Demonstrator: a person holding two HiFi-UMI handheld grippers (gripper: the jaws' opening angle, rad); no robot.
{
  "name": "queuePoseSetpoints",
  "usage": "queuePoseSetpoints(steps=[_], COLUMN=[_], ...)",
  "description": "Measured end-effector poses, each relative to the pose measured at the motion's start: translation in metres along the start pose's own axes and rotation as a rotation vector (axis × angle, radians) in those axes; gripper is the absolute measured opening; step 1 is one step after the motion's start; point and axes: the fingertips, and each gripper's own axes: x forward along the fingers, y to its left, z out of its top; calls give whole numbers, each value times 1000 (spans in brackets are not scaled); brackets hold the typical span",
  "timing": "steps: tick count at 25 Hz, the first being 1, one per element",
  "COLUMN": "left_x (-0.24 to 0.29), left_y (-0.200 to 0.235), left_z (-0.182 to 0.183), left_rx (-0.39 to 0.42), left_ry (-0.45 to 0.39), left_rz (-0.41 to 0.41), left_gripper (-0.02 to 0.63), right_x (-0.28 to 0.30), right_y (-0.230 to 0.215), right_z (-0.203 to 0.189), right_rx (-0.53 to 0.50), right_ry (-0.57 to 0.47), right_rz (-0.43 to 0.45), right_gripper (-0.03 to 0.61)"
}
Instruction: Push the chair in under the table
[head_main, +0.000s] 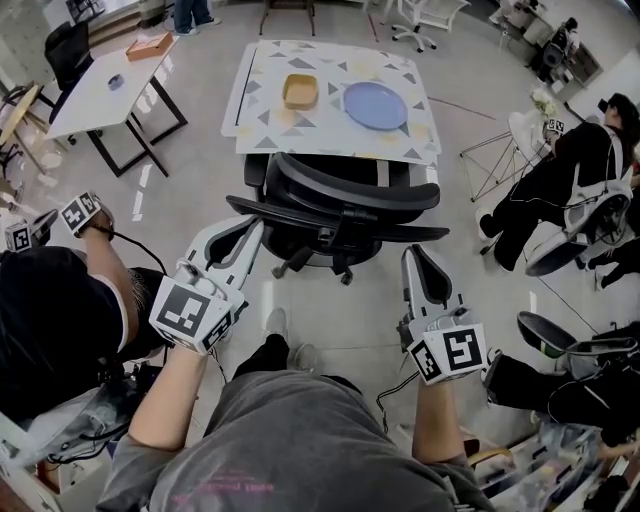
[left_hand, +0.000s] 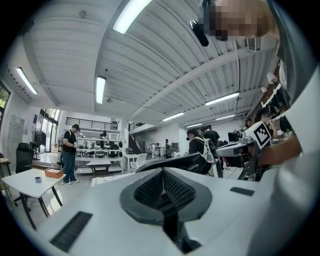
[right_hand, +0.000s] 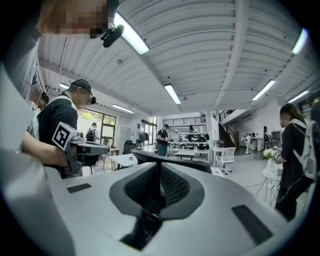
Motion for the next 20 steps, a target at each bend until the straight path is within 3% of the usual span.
queuePoseSetpoints(steps=[20], left_x=[11], left_y=[20], left_z=[-8], left_rx=[-38], left_ry=[5], left_rz=[9], left_gripper=[0], right_x=[31], right_y=[2], right_z=[-7], right_rx=[82], right_ry=[12], right_rz=[12], right_gripper=[9])
